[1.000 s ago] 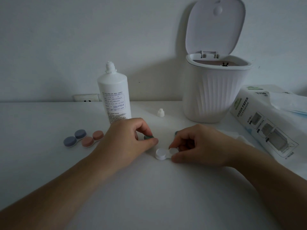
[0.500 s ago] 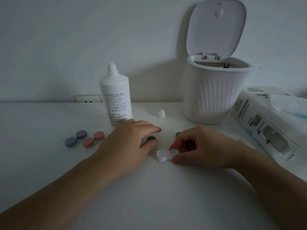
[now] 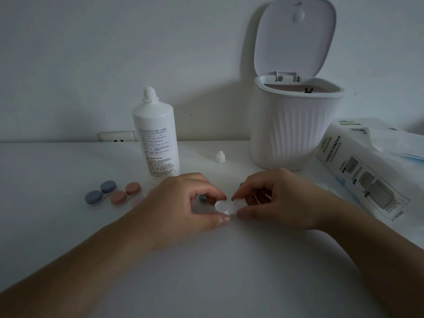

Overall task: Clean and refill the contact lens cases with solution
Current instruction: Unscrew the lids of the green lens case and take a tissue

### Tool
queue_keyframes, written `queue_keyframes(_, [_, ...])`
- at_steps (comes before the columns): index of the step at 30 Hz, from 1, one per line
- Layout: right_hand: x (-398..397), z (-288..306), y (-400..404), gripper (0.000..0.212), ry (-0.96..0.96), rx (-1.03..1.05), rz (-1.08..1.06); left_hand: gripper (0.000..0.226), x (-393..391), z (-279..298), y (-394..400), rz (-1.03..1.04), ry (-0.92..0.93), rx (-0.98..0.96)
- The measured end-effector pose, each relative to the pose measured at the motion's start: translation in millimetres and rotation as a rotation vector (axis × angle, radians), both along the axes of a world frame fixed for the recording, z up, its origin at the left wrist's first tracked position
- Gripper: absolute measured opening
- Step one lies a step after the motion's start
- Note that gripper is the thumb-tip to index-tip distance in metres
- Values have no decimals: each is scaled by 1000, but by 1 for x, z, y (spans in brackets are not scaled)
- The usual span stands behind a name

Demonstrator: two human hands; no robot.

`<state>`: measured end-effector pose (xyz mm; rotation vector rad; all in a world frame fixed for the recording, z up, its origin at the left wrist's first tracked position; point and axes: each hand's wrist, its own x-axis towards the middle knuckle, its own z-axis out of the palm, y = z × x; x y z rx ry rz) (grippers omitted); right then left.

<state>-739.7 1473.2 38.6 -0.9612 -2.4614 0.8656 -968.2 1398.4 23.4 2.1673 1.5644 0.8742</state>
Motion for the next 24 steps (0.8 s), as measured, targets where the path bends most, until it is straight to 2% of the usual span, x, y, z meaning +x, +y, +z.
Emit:
queue_keyframes(10, [1,2,0,15,11,21,2,19,0,-2,2,16,-60,-15])
queue_keyframes(15, [4,5,0,25,50,74,-41,15,-1,-2,4,29,-98,-9])
queue_keyframes(21, [27,17,6,20,34,491,-340,14,-2,-2,3,27,-128,-5])
queue_keyframes(24, [39,24,7,31,-148,518,-531,13,-2,-3,4,33,-132,-4])
